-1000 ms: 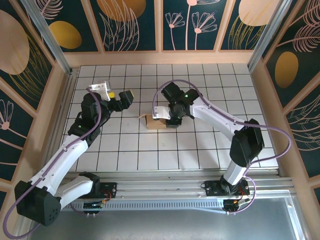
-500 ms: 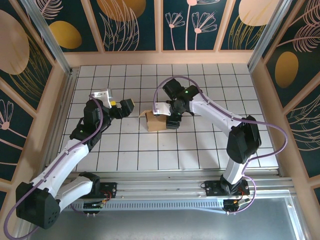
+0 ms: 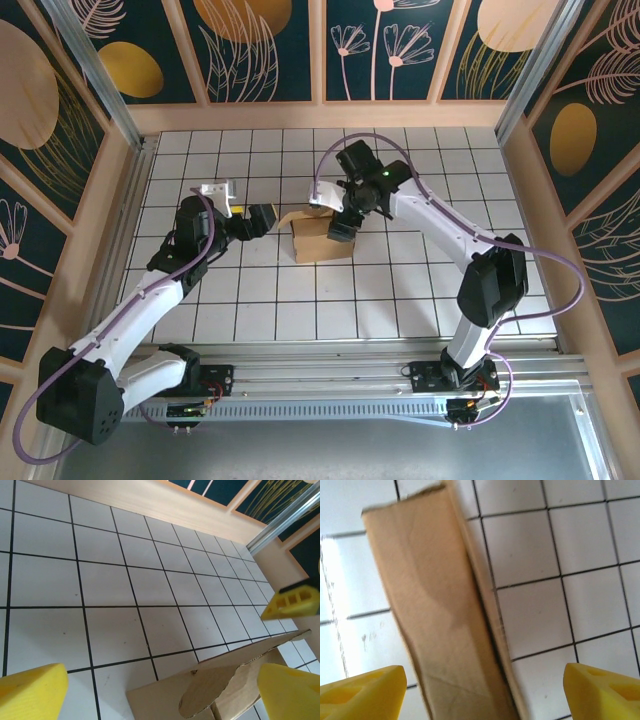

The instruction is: Fold the paper box

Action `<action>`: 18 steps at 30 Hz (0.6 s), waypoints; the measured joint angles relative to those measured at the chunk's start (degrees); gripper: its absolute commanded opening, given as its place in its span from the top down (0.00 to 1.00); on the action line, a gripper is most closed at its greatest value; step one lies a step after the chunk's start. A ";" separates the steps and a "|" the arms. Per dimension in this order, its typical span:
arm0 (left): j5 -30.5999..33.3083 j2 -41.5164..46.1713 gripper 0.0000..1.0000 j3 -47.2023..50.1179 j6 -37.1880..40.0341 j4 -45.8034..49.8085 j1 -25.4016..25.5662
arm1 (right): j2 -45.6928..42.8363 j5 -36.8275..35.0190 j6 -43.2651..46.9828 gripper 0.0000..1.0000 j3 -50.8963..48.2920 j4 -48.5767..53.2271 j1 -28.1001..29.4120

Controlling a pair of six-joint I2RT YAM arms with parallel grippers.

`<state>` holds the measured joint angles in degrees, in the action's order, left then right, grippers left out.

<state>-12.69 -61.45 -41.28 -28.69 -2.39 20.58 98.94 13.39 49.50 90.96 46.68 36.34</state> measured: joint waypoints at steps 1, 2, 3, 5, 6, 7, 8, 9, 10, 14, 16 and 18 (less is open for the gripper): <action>-0.24 0.00 0.10 -0.20 0.37 0.22 0.00 | -0.22 1.11 -0.83 0.17 0.00 -0.74 -0.39; -0.35 0.00 0.13 -0.48 0.55 0.57 0.00 | -0.55 2.19 -1.73 0.17 -0.09 -1.55 -0.81; -0.42 0.00 0.15 -0.92 0.94 1.01 0.00 | -1.11 3.43 -2.97 0.17 -0.37 -2.82 -1.33; -0.46 0.00 0.19 -2.10 1.40 2.21 0.00 | -2.84 5.62 -6.51 0.18 -1.51 -5.70 -2.69; -0.55 0.00 0.20 -2.89 1.60 2.97 0.00 | -4.07 6.82 -9.07 0.19 -2.47 -7.63 -3.80; -0.70 0.00 0.21 -3.80 1.57 3.85 0.00 | -5.60 8.20 -12.00 0.21 -3.72 -9.64 -5.29; -0.92 -0.02 0.22 -4.66 1.49 4.66 0.00 | -6.93 9.40 -14.47 0.22 -4.83 -11.23 -6.82; -1.16 -0.09 0.22 -5.60 1.42 5.73 0.00 | -8.70 10.93 -17.42 0.23 -6.62 -13.53 -8.83; -1.57 -0.24 0.23 -6.71 1.18 6.75 0.04 | -10.62 12.66 -20.22 0.23 -8.83 -15.72 -11.06; -2.80 -1.90 0.24 -10.67 -0.33 11.43 0.90 | -18.47 19.21 -29.83 0.28 -19.43 -22.40 -19.37; -3.41 -3.28 0.24 -12.70 -0.76 14.88 1.88 | -20.24 22.95 -33.55 0.33 -22.86 -23.80 -22.60; -3.61 -4.94 0.24 -14.97 -0.98 18.64 2.86 | -20.24 25.88 -36.15 0.36 -24.48 -24.55 -24.61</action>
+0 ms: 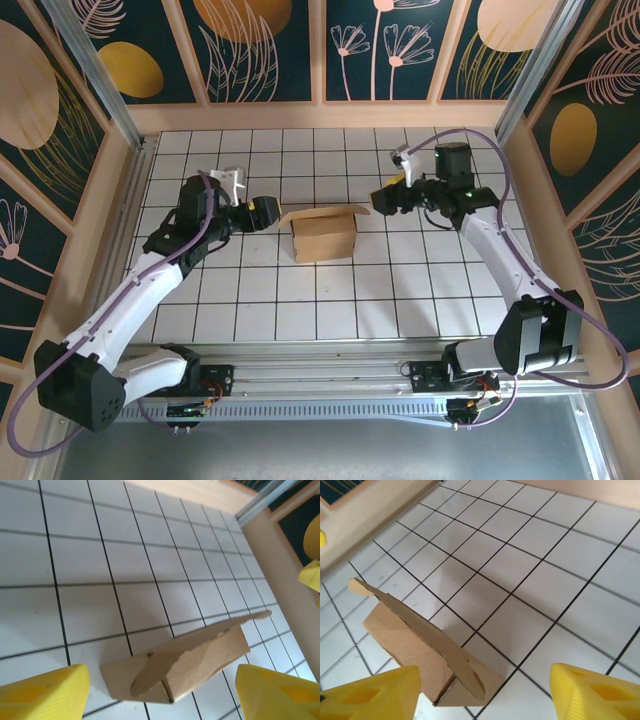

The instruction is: Fold the paper box

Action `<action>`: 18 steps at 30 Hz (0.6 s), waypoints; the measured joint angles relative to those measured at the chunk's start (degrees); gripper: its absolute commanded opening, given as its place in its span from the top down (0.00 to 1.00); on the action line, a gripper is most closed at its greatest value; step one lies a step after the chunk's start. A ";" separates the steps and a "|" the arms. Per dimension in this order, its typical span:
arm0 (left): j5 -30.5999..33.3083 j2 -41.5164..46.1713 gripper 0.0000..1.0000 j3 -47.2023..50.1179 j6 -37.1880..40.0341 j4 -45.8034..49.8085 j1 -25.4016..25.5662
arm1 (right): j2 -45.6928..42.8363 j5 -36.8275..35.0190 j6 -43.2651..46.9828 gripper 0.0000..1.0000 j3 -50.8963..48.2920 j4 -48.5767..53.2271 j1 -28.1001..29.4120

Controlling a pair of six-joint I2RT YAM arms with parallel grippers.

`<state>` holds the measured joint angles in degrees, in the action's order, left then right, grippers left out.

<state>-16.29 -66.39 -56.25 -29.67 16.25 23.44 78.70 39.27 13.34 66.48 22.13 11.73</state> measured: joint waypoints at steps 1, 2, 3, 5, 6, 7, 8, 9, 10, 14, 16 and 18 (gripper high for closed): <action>-0.11 -0.96 0.25 -1.29 0.00 1.86 0.48 | 0.24 1.20 -0.81 0.38 -0.55 -0.13 -0.39; -0.28 -1.73 0.25 -2.14 0.00 3.10 0.83 | 0.48 2.03 -1.29 0.39 -0.83 -0.15 -0.44; -0.46 -2.43 0.26 -2.86 -0.13 4.44 1.11 | 0.90 3.26 -1.97 0.40 -1.03 -0.15 -0.37; -1.03 -3.32 0.27 -3.48 -0.42 6.40 1.36 | 1.68 4.90 -2.56 0.42 -1.11 -0.22 -0.26; -1.27 -3.72 0.29 -3.56 -0.55 7.17 1.44 | 2.03 5.60 -2.84 0.44 -1.22 -0.37 -0.22; -1.31 -3.96 0.29 -3.56 -0.63 7.78 1.44 | 2.32 5.95 -3.02 0.44 -1.36 -0.46 -0.22; -1.31 -4.26 0.31 -3.56 -0.68 8.50 1.46 | 2.69 6.34 -3.26 0.45 -1.46 -0.50 -0.22; -1.29 -4.59 0.33 -3.56 -0.74 9.03 1.51 | 3.06 6.54 -3.30 0.45 -1.51 -0.57 -0.17; -1.29 -4.85 0.34 -3.56 -0.76 9.31 1.62 | 3.45 6.73 -3.28 0.45 -1.51 -0.57 -0.11; -3.02 -5.75 0.42 -3.06 -0.76 8.63 1.66 | 5.40 6.88 -3.17 0.46 -1.51 -0.57 0.68; -4.52 -6.40 0.43 -2.54 -0.83 7.37 1.66 | 6.51 6.91 -2.71 0.47 -1.49 -0.46 1.27; -5.35 -7.54 0.45 -2.40 -0.79 6.47 1.73 | 8.02 6.86 -1.81 0.51 -0.94 0.57 2.01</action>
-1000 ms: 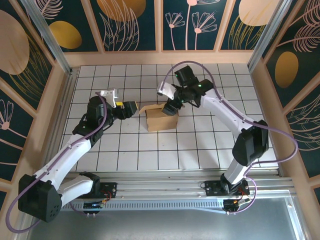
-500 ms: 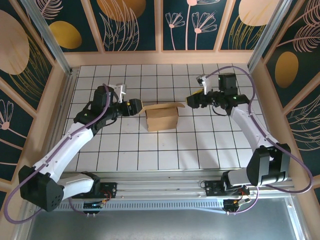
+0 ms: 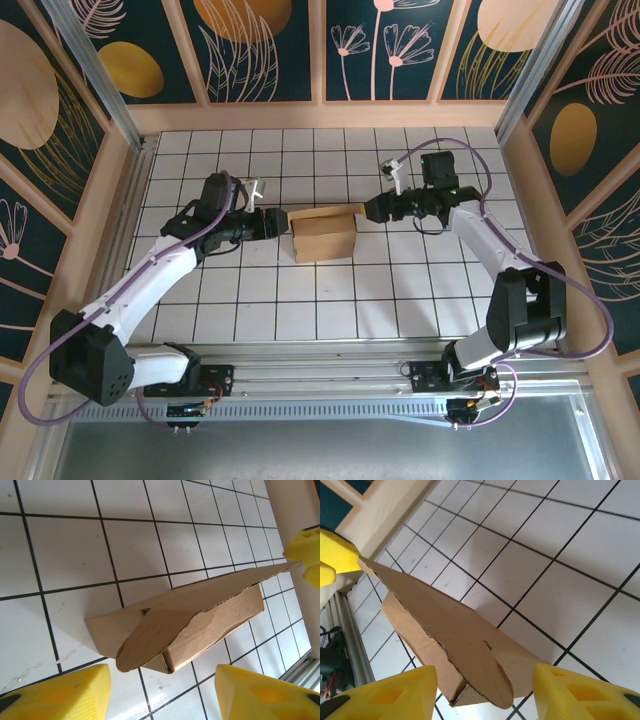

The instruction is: Fold the paper box

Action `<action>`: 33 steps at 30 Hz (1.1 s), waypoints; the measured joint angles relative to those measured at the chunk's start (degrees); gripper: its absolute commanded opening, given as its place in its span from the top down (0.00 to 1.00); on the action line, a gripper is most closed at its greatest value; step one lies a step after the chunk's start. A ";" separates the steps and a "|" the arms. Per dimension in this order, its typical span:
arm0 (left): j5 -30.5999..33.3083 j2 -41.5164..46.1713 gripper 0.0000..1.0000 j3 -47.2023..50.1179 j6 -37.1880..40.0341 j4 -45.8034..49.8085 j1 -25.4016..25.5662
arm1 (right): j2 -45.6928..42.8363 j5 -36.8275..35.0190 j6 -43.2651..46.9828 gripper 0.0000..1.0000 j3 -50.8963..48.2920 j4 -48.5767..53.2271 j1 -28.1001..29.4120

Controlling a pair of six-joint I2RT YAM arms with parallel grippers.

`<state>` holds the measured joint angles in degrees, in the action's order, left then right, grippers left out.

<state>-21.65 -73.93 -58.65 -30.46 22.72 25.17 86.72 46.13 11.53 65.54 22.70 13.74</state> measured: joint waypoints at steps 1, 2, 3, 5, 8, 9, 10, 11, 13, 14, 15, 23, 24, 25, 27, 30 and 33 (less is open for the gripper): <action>-0.07 -0.46 0.46 0.00 0.00 -0.24 0.04 | 0.63 -0.02 0.48 0.54 0.33 0.46 0.28; -0.09 -0.85 0.47 0.00 0.00 -0.33 0.02 | 1.25 -0.11 0.92 0.57 0.68 0.94 0.59; -0.17 -1.18 0.48 0.00 0.02 -0.42 0.02 | 1.62 -0.15 1.38 0.60 0.85 1.25 0.83; -0.48 -1.64 0.51 0.00 0.02 -0.85 0.02 | 1.73 -0.17 1.79 0.62 0.85 1.70 1.20; -0.70 -2.01 0.55 0.04 0.00 -1.70 0.02 | 1.73 -0.20 1.86 0.64 0.85 1.73 1.44; -0.68 -2.03 0.56 0.07 0.00 -1.86 0.02 | 1.73 -0.22 1.84 0.65 0.85 1.73 1.49; -0.68 -2.03 0.57 0.04 0.02 -1.99 0.02 | 1.73 -0.24 1.86 0.65 0.85 1.73 1.49; -0.66 -2.05 0.58 0.07 0.00 -2.14 0.02 | 1.73 -0.46 1.84 0.67 0.85 1.70 1.49; -0.63 -2.19 0.60 0.07 0.00 -2.27 0.02 | 1.73 -0.96 1.84 0.71 0.85 1.70 1.49; -0.66 -2.32 0.62 0.04 0.02 -2.38 0.02 | 1.73 -1.14 1.88 0.73 0.85 1.70 1.49; -0.63 -2.45 0.64 0.04 0.00 -2.43 0.02 | 1.73 -1.25 1.81 0.75 0.85 1.70 1.49; -0.68 -3.80 0.70 0.07 0.22 -2.71 0.02 | 1.73 -1.40 1.68 0.81 0.85 1.77 2.38; -0.68 -3.82 0.70 0.07 0.22 -2.75 0.02 | 1.73 -1.49 1.68 0.81 0.85 1.75 2.56; -0.70 -3.82 0.71 0.07 0.22 -2.80 0.02 | 1.73 -1.51 1.68 0.82 0.85 1.77 2.75; -0.87 -3.82 0.73 0.04 0.17 -2.86 0.02 | 1.73 -1.57 1.68 0.84 0.85 1.77 3.08; -1.14 -3.82 0.80 0.04 0.15 -3.06 0.02 | 1.73 -2.05 1.60 0.87 0.85 1.77 3.65; -1.77 -3.82 0.84 0.04 0.00 -3.17 0.02 | 1.66 -3.04 1.18 0.88 0.96 1.73 4.52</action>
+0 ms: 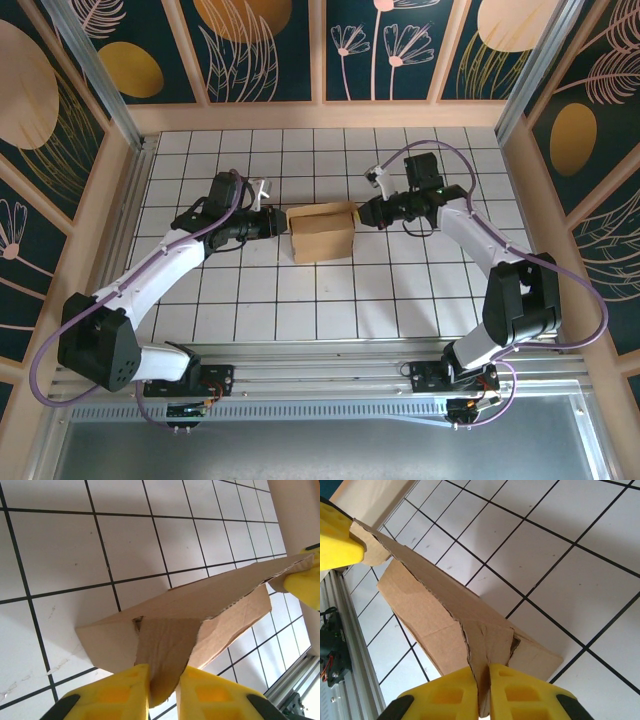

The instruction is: Fold the paper box

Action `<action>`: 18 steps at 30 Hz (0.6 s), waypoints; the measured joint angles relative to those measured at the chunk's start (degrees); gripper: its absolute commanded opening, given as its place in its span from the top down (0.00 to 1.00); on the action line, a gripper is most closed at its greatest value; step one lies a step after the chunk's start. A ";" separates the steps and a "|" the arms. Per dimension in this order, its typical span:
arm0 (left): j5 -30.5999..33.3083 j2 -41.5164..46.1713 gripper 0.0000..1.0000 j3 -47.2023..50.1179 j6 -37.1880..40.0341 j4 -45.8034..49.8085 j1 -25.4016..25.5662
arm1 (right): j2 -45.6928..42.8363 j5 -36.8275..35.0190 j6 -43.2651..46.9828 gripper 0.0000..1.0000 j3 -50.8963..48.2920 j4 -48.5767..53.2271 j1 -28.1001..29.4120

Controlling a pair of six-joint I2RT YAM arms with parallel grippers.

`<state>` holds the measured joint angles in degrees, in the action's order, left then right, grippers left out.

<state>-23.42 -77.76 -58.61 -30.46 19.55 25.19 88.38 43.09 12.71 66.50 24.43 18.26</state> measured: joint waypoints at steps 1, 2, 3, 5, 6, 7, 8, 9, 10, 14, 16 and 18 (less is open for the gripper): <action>-0.15 0.00 0.87 0.00 0.02 -0.02 0.00 | -0.09 -0.22 -0.17 0.88 0.00 0.00 0.33; -0.20 0.00 0.90 0.00 -0.13 -0.02 0.00 | -0.15 -0.68 -0.46 0.88 0.00 -0.02 0.68; -0.24 0.00 0.91 0.00 -0.17 -0.07 0.00 | -0.24 -1.09 -0.74 0.88 0.00 -0.04 0.98; -0.42 0.00 0.92 0.00 -0.22 -0.13 0.00 | -0.48 -1.97 -1.44 0.88 0.00 -0.09 1.55; -0.46 0.00 0.93 0.00 -0.24 -0.20 0.00 | -0.61 -2.40 -1.77 0.88 0.00 -0.11 1.73; -0.59 -0.02 0.93 0.00 -0.28 -0.31 0.00 | -0.72 -2.80 -2.32 0.88 0.00 -0.13 1.86; -0.66 -0.04 0.94 0.00 -0.52 -0.48 0.00 | -0.81 -3.13 -2.82 0.89 0.00 -0.20 1.95; -0.81 -0.07 0.94 0.00 -0.70 -0.52 0.00 | -0.83 -3.34 -3.26 0.89 0.00 -0.24 1.99; -0.92 -0.09 0.94 0.00 -0.92 -0.55 0.00 | -0.85 -3.69 -3.93 0.89 -0.02 -0.33 2.05; -1.25 -0.11 0.95 0.02 -1.33 -0.98 0.00 | -1.38 -4.72 -6.78 0.89 -0.61 -1.68 2.12; -1.25 -0.17 0.95 0.11 -1.33 -1.29 0.00 | -1.95 -5.18 -8.31 0.89 -1.14 -2.05 2.19; -1.27 -0.39 0.95 0.22 -1.33 -1.42 0.00 | -2.54 -5.62 -9.81 0.89 -1.57 -2.47 2.29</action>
<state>-24.69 -78.15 -58.39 -31.79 18.13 25.19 85.84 37.47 2.90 64.93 21.96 20.56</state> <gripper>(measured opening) 0.055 0.111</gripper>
